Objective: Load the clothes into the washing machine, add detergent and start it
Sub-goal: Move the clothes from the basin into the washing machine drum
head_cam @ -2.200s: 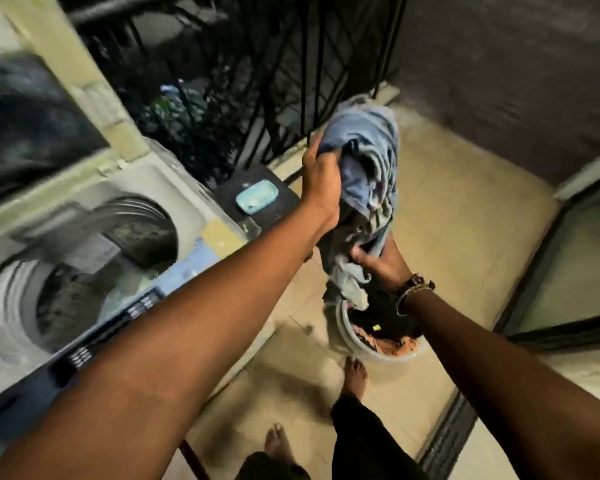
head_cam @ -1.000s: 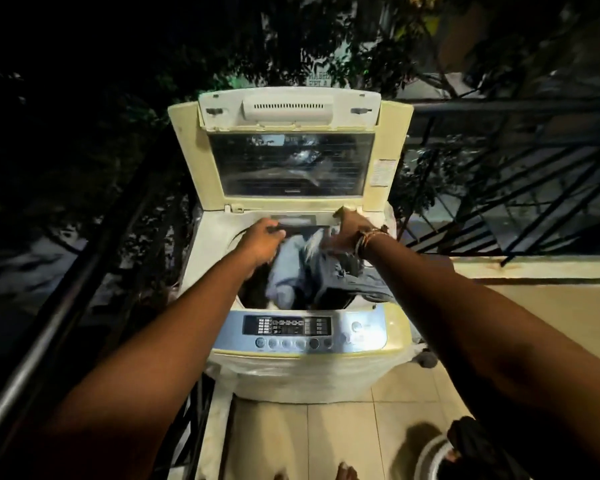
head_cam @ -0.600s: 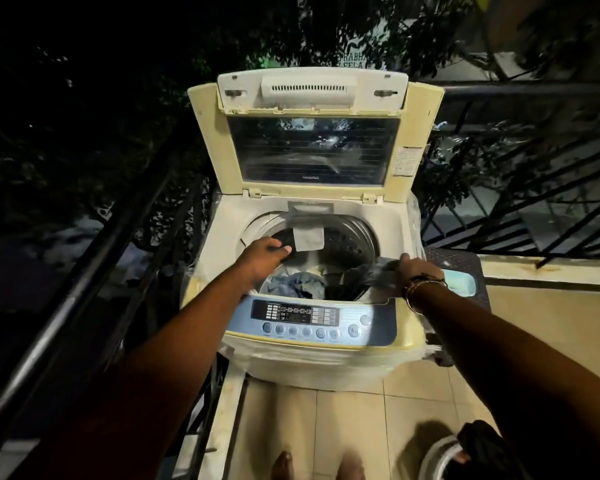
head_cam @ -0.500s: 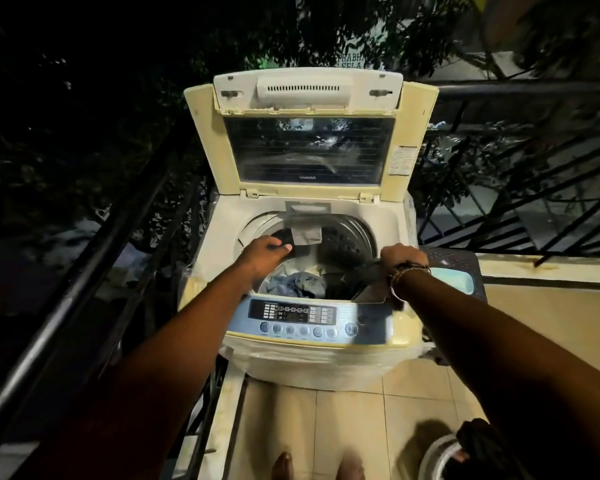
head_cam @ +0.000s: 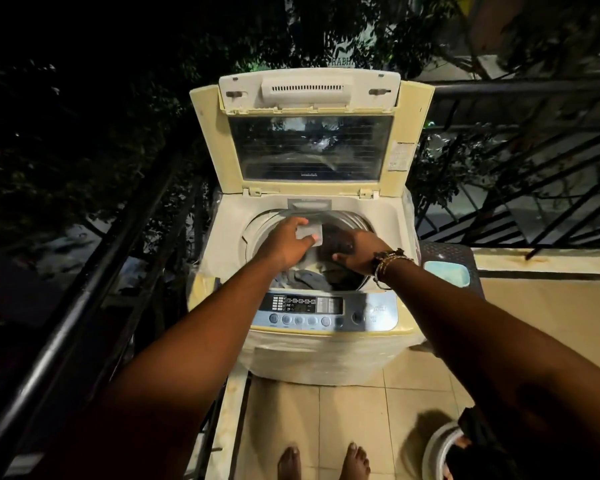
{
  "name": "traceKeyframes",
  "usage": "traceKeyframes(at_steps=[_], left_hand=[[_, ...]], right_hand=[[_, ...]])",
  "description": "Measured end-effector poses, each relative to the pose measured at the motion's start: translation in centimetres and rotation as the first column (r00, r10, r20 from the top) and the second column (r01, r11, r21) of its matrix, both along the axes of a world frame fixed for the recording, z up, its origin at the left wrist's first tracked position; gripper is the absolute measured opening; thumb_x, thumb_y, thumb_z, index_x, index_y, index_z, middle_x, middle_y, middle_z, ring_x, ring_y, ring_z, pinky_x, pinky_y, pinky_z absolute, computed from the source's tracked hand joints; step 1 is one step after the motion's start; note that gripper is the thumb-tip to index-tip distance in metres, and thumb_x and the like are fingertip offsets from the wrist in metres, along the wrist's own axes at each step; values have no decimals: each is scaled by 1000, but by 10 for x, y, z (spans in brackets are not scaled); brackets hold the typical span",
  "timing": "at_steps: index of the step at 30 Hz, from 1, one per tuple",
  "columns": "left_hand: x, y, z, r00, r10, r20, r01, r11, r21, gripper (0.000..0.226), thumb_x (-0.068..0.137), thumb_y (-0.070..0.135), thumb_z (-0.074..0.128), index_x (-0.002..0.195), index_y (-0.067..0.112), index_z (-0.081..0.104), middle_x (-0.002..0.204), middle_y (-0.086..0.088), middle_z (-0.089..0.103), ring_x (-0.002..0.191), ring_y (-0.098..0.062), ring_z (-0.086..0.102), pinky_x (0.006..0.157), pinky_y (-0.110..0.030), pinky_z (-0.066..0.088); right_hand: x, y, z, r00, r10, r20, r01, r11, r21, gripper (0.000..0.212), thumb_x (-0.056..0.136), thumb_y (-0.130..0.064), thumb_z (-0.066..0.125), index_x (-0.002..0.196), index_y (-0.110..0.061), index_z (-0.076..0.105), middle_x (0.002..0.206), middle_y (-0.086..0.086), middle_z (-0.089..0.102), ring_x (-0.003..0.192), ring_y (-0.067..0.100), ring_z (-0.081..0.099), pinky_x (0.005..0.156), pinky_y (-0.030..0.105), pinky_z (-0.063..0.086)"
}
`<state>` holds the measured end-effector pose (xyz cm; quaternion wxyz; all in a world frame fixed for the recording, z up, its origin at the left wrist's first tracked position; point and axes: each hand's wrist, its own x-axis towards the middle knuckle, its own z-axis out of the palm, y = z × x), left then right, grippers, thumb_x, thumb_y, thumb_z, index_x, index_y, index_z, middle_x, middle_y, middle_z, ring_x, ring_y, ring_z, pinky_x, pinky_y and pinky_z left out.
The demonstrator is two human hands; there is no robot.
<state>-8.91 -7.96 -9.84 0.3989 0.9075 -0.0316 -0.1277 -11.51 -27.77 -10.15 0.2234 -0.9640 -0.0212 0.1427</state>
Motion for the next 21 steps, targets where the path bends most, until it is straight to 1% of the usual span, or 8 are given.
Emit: traceKeyframes(at_steps=[2,4,8,11,13,16,19,21], left_hand=[[-6,-1,-3,998,-51,37,49,996,72,51,83,50,66,130,32,56,138,-5,58,121,-27,58,103,-45,49],[-10,-7,-7,994,-97,53,91,991,97,49,86,46,70,131,31,56,141,-9,54,125,-30,54,105,-46,46],[-14,-42,-15,969,-213,125,202,975,95,50,88,38,72,133,25,57,137,-12,54,130,-33,49,109,-43,41],[-31,-89,-15,923,-337,186,326,941,85,47,90,36,70,133,25,56,136,-9,53,131,-31,44,109,-39,38],[-51,-129,-16,847,-461,264,457,886,80,46,91,32,69,134,23,57,136,-7,52,130,-30,43,108,-37,37],[-90,-194,-33,700,-589,404,617,784,74,45,91,31,68,133,20,58,138,-5,53,132,-27,44,109,-38,40],[-145,-263,-74,572,-735,364,766,637,86,49,89,32,69,135,21,56,147,-6,47,141,-26,38,114,-39,35],[-188,-311,-120,445,-845,297,855,500,140,56,86,33,69,139,22,53,154,-9,41,146,-29,31,119,-42,29]], right_hand=[[-12,-9,-9,999,-46,2,46,999,-21,59,84,-46,71,135,-23,54,126,10,66,114,32,63,97,41,53],[-28,-19,-15,996,-94,7,94,996,-13,69,83,-46,72,143,-25,47,134,10,62,117,32,61,99,44,52],[-78,-53,-18,973,-222,55,222,975,14,68,86,-40,72,146,-26,43,139,5,56,113,29,64,96,43,52],[-122,-96,-28,929,-363,72,364,931,4,71,86,-41,72,148,-26,41,143,4,53,119,29,61,98,44,51],[-158,-134,-39,885,-463,60,463,886,-1,72,86,-42,72,148,-26,39,147,6,50,118,31,61,98,45,51],[-220,-187,-66,803,-595,16,596,803,-5,73,86,-50,68,148,-25,37,143,8,50,111,34,64,93,47,54],[-295,-231,-107,692,-720,-45,721,693,-7,91,79,-76,61,150,-27,35,145,7,49,120,29,61,97,48,53],[-343,-255,-138,661,-743,-107,743,668,-46,104,70,-87,57,152,-28,31,150,8,45,130,31,53,103,49,49]])
